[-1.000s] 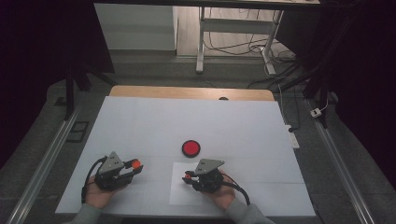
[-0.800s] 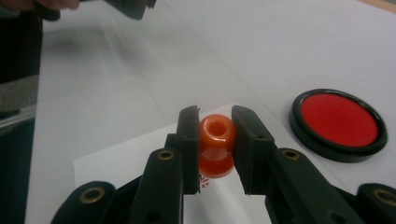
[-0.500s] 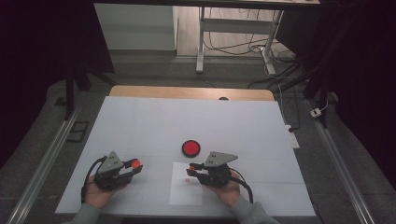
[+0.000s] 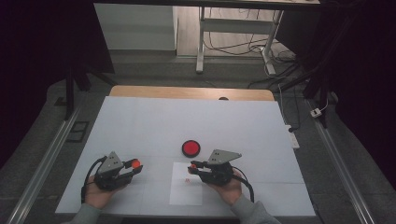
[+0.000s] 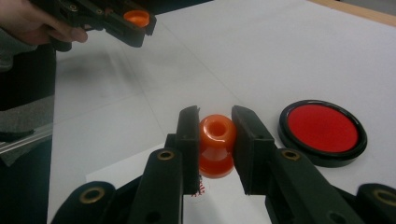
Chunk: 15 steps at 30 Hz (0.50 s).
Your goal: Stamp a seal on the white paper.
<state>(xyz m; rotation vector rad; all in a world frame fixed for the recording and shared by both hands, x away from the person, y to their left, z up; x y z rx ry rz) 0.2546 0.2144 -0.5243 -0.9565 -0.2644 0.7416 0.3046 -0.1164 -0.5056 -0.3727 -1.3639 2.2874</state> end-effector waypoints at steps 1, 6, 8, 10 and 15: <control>0.000 0.000 0.000 0.000 0.000 0.000 0.71 | -0.001 0.003 -0.003 -0.001 0.001 -0.001 0.80; 0.000 0.000 0.000 0.000 0.002 -0.002 0.71 | -0.009 0.009 -0.023 -0.003 0.004 -0.004 0.80; 0.000 -0.001 0.000 0.001 0.003 -0.003 0.71 | -0.009 0.014 -0.023 -0.004 0.006 -0.005 0.80; 0.000 -0.001 0.000 0.000 0.003 -0.004 0.71 | -0.019 0.015 -0.032 -0.005 0.007 -0.005 0.80; 0.000 -0.001 0.000 0.000 0.004 -0.003 0.71 | -0.024 0.021 -0.043 -0.008 0.011 -0.008 0.80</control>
Point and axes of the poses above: each handheld gripper's, and its own axes: z roughly backward along the jaws, y roughly out of its underside, x roughly to its left, the point moved 2 cm from there along -z, roughly forward along the jaws, and after that the axes turned 8 degrees about y, right-handed, at the moved point
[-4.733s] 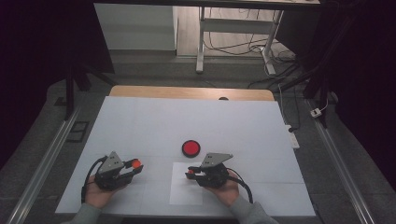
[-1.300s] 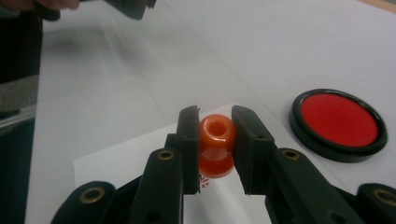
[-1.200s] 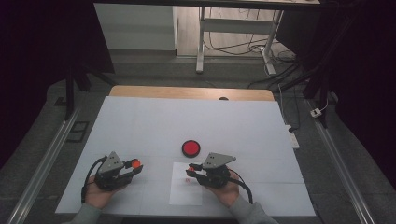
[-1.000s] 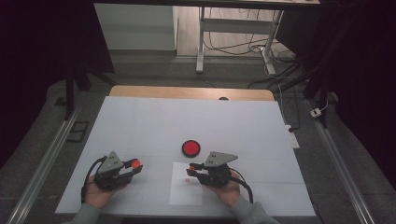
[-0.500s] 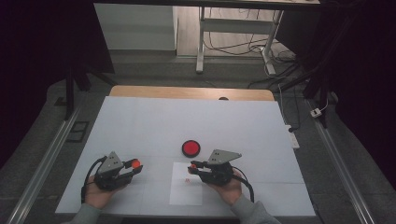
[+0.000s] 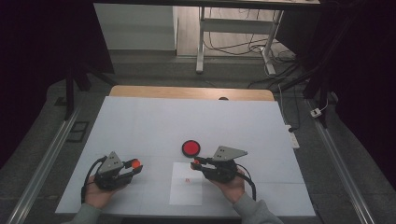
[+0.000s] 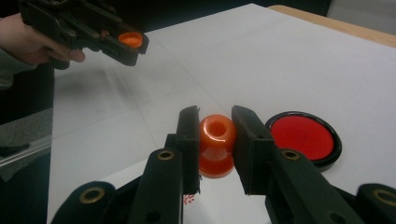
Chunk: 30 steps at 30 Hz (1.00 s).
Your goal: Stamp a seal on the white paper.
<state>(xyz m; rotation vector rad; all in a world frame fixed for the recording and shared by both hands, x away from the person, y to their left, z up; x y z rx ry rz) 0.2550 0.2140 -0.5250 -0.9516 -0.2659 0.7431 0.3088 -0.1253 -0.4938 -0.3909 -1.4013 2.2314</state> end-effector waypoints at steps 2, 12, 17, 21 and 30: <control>0.000 0.000 0.000 0.000 -0.001 0.000 0.71 | -0.004 0.004 -0.008 -0.002 0.001 -0.001 0.80; 0.000 -0.001 0.000 -0.003 0.002 0.001 0.71 | -0.022 0.021 -0.040 -0.008 0.008 -0.006 0.80; 0.000 -0.001 0.000 -0.003 0.006 0.002 0.71 | -0.027 0.030 -0.053 -0.011 0.012 -0.009 0.80; 0.000 -0.001 0.000 -0.003 0.006 0.003 0.71 | -0.039 0.038 -0.066 -0.013 0.014 -0.010 0.80; -0.003 -0.005 -0.004 -0.012 0.010 0.013 0.71 | -0.043 0.045 -0.081 -0.015 0.017 -0.014 0.80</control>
Point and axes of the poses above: each handheld gripper's, and its own axes: z roughly backward along the jaws, y roughly out of its underside, x roughly to its left, the point moved 2 cm from there along -z, roughly forward along the jaws, and after that the axes turned 8 degrees about y, right-handed, at the moved point
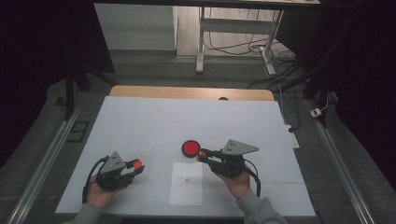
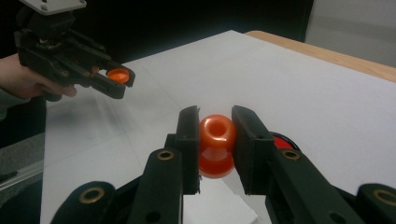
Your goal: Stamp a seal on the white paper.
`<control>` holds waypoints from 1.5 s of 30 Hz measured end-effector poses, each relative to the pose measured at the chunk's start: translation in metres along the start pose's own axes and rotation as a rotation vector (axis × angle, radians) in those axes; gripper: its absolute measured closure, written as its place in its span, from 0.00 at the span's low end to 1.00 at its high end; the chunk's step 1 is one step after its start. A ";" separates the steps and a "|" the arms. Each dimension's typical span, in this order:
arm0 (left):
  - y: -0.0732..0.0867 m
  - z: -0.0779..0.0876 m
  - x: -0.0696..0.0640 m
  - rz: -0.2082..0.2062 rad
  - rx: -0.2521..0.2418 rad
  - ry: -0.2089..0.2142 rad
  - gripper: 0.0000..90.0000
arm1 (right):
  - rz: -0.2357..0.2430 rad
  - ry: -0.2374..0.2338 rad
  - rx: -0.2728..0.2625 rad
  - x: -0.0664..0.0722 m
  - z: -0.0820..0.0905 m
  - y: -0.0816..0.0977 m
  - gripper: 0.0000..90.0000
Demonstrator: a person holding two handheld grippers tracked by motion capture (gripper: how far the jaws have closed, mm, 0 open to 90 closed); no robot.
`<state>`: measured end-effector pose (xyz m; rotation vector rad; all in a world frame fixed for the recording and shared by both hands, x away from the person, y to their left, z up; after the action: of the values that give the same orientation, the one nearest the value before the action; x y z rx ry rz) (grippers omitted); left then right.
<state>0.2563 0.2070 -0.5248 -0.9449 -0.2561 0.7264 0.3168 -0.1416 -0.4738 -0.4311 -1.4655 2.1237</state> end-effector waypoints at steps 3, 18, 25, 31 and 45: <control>-0.003 -0.003 -0.004 -0.012 0.001 0.009 0.71 | 0.001 0.002 -0.002 0.000 0.000 -0.001 0.80; -0.016 -0.020 -0.016 -0.054 0.020 0.043 0.71 | 0.006 0.002 -0.013 0.000 0.001 -0.004 0.80; -0.024 -0.027 -0.021 -0.069 0.021 0.065 0.71 | 0.007 -0.002 -0.014 0.001 0.001 -0.005 0.80; -0.033 -0.033 -0.025 -0.085 0.016 0.082 0.71 | 0.005 -0.004 -0.015 0.001 0.001 -0.005 0.80; -0.041 -0.039 -0.032 -0.110 0.015 0.102 0.71 | 0.006 -0.011 -0.013 0.003 -0.001 -0.005 0.80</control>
<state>0.2708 0.1448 -0.5106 -0.9433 -0.2106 0.5770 0.3163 -0.1378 -0.4698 -0.4297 -1.4863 2.1253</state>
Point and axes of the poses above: each handheld gripper's, and its own axes: z roughly backward along the jaws, y roughly out of its underside, x roughly to its left, the point moved 2 cm from there along -z, roughly forward along the jaws, and after that the axes turned 8 degrees about y, right-handed, at the moved point
